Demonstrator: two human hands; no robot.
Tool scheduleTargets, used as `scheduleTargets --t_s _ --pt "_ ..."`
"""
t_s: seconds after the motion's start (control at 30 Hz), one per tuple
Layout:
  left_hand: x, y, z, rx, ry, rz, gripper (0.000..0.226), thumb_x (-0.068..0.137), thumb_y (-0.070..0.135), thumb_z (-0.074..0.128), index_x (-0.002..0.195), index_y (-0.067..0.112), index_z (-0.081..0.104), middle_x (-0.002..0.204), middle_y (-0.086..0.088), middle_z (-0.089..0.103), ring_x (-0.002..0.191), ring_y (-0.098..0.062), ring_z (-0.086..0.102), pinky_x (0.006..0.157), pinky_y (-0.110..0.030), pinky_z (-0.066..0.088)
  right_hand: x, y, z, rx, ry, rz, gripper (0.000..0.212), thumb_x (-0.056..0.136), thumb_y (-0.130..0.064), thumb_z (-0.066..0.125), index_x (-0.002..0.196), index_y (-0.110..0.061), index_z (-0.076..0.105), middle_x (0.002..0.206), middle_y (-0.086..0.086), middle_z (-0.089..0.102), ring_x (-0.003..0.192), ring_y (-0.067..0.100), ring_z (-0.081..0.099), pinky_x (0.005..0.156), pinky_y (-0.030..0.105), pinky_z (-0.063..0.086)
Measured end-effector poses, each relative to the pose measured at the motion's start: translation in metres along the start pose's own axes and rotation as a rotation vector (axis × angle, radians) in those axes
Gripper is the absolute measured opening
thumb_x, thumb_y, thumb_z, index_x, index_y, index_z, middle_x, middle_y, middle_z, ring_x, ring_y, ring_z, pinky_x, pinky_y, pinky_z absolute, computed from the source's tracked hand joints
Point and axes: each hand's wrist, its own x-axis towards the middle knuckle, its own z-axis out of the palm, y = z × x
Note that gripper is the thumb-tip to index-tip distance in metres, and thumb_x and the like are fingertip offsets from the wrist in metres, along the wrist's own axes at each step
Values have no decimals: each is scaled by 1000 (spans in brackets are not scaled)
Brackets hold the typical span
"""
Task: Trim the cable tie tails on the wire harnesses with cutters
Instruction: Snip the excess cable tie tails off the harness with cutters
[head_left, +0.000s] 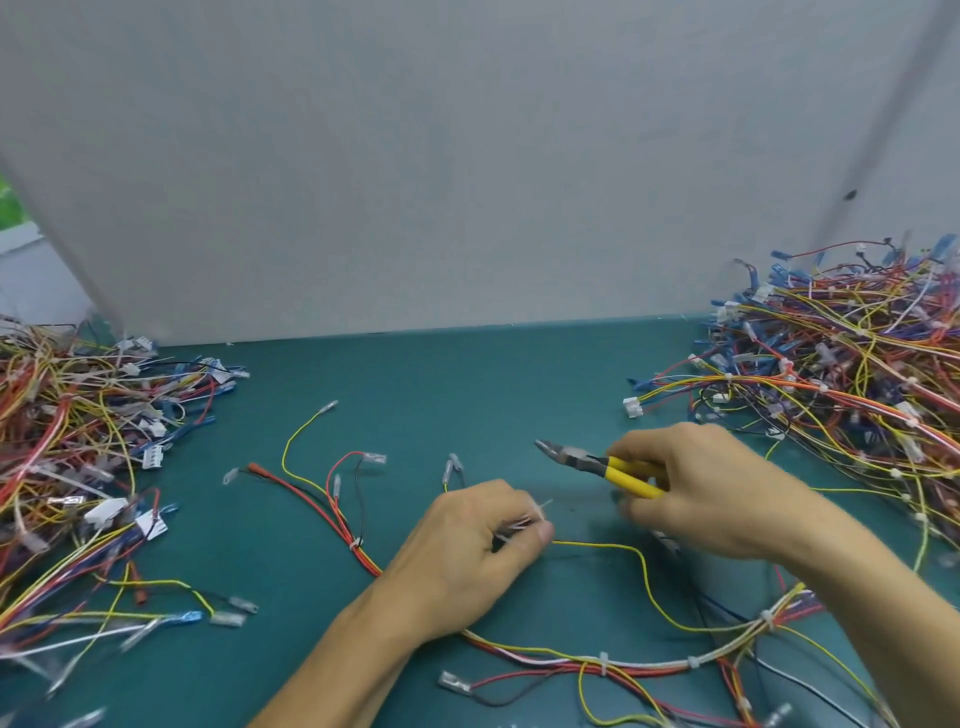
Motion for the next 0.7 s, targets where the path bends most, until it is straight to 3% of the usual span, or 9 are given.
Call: scheduleTargets --t_s 0.1,0.2,0.3,0.43,0.7 --pt "3 -1 -1 -36 -5 -64 27 88 36 53 62 29 58 77 5 58 70 -3 51 68 -15 38 -11 7 -18 -176 -35 -36 7 76 -32 62 71 -34 56 65 -10 55 66 8 51 60 25 41" --pt "5 -3 -4 -107 -2 -133 17 88 25 61 72 23 65 74 4 66 67 1 53 69 -20 45 -19 9 -26 -285 -58 -79 4 75 -32 60 76 -28 58 70 -7 58 68 9 52 65 31 46" --pt "6 -4 -5 -170 -9 -168 13 86 18 65 75 25 66 68 14 64 65 2 54 70 -20 45 -22 6 -20 -376 -99 -102 16 78 -34 55 92 -30 61 83 -7 61 79 12 55 73 35 49" --pt "8 -6 -6 -159 -17 -181 13 89 21 63 76 21 65 63 17 58 60 3 47 63 -14 39 -23 3 -6 -400 -103 -138 26 83 -38 52 109 -36 57 94 -12 54 91 14 54 77 33 50" --pt "9 -4 -6 -156 -36 -209 20 91 25 59 76 11 60 62 8 49 58 -5 39 57 -18 34 -19 -5 8 -519 -38 -176 25 87 -28 47 111 -29 52 93 -8 40 100 24 52 72 34 49"
